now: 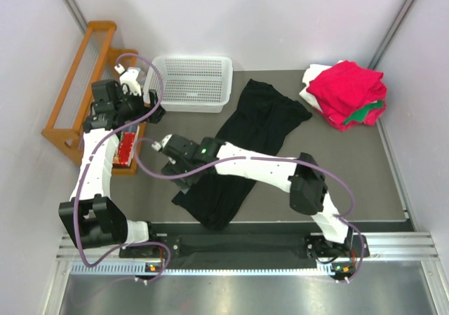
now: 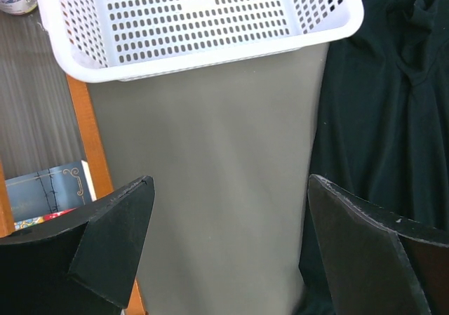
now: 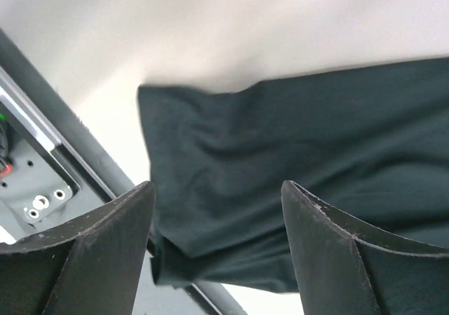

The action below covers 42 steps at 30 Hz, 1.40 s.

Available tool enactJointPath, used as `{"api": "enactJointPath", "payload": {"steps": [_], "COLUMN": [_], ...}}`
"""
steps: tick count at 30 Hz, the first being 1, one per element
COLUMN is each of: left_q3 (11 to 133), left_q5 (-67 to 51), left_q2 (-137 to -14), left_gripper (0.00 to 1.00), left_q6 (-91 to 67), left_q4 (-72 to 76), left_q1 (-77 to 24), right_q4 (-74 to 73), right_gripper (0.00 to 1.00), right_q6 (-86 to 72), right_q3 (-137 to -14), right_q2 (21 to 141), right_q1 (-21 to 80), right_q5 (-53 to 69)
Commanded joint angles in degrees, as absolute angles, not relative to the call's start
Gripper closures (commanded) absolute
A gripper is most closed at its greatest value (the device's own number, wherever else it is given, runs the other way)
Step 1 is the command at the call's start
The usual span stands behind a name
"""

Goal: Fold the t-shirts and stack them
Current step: Fold the tshirt

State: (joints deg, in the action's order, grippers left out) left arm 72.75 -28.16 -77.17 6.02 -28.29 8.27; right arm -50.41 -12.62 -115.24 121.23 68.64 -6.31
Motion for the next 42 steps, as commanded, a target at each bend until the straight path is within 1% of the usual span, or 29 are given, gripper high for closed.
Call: {"api": "enactJointPath", "payload": {"steps": [1,7,10,13,17,21,27,37,39,42], "left_q3": [74.80,76.37,76.64,76.03,75.32,75.41,76.02,76.46,76.46,76.03], "left_q5": [-26.90,-25.49,-25.58,-25.84,-26.19,-26.37,-27.25,-27.68,-27.69,-27.60], "left_q2": [-76.03,-75.93,-76.46,-76.03,-75.06,-75.15,-75.41,-75.50,-75.59,-75.41], "left_gripper": [0.05,0.04,0.04,0.04,0.04,0.04,0.04,0.04,0.04,0.04], "left_q6": [7.38,6.68,6.24,6.24,7.20,7.29,6.59,6.68,6.68,7.03], "left_q4": [-27.95,-29.09,-29.09,-29.09,-29.18,-29.27,-29.09,-29.35,-29.44,-29.53], "left_q1": [8.00,8.09,8.09,8.09,8.09,8.09,8.09,8.09,8.09,8.09], "right_q4": [-50.54,-45.89,-45.70,-45.53,-43.34,-42.72,-42.63,-45.09,-45.61,-45.62], "right_gripper": [0.28,0.28,0.29,0.30,0.30,0.31,0.31,0.32,0.32,0.32], "right_q6": [-13.09,-13.97,-13.62,-13.18,-13.97,-13.97,-14.50,-14.24,-14.24,-14.50], "right_q3": [-113.75,-105.83,-105.47,-105.29,-102.92,-102.57,-103.88,-109.60,-109.77,-107.50], "right_q2": [125.95,122.35,123.04,123.58,122.70,124.45,128.14,132.63,132.45,129.82], "right_q1": [71.63,70.05,69.17,68.03,63.56,61.88,63.45,70.74,70.75,68.39], "right_q5": [-4.40,-5.89,-5.71,-8.61,-7.74,-6.86,-3.34,0.87,0.35,-3.51]}}
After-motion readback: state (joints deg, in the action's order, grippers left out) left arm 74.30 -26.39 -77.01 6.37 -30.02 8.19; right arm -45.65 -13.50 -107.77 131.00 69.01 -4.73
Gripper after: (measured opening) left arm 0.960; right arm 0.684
